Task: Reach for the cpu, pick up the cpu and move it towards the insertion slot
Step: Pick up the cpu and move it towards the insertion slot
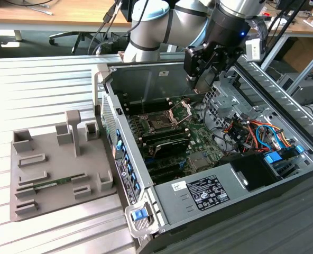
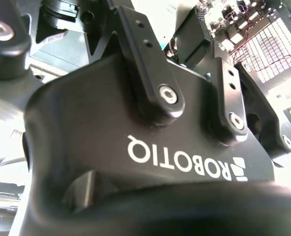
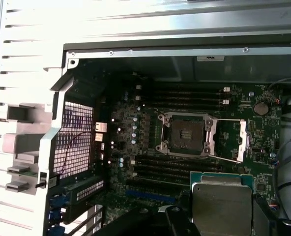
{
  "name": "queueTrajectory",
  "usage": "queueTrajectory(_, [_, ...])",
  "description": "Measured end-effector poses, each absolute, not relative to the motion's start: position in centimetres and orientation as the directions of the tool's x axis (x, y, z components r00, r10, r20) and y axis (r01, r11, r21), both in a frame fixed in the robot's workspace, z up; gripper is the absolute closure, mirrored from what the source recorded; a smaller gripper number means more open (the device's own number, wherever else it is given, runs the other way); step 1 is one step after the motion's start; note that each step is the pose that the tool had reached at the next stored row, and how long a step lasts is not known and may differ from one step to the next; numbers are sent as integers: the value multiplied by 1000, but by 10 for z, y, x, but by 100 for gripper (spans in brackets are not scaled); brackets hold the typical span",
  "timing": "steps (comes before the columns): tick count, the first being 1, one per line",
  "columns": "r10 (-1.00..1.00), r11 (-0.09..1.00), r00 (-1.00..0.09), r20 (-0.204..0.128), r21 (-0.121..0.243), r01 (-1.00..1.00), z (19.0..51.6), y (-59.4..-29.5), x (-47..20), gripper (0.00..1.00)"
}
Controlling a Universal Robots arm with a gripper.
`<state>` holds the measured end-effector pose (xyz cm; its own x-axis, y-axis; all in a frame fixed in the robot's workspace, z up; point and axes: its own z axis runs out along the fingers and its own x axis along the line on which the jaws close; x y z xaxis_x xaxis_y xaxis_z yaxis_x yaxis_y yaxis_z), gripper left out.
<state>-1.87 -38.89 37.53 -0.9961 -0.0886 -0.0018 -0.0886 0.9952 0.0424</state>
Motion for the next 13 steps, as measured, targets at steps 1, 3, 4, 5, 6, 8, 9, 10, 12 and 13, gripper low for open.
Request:
queueTrajectory(1, [-89,995,-996,-2,42,-89,375,-389,-19,45])
queueTrajectory(3, [-89,995,-996,-2,42,-89,374,-388,-19,45])
queueTrajectory(4, [-89,995,-996,-2,42,-89,373,-388,-19,45])
queueTrajectory(5, [-89,995,-996,-2,42,-89,372,-388,-19,45])
queueTrajectory(6, [-89,995,-996,-2,42,-89,371,-388,-19,45])
queueTrajectory(8, [-89,995,-996,-2,42,-89,370,-388,-19,45])
queueTrajectory(9, [-89,995,-996,-2,42,-89,369,-388,-19,45])
queueTrajectory(10, [-89,995,-996,-2,42,-89,368,-387,-19,45])
queueTrajectory(12, [-88,995,-996,-2,42,-88,367,-386,-19,45])
queueTrajectory(13, [-89,995,-996,-2,42,-89,366,-385,-19,45])
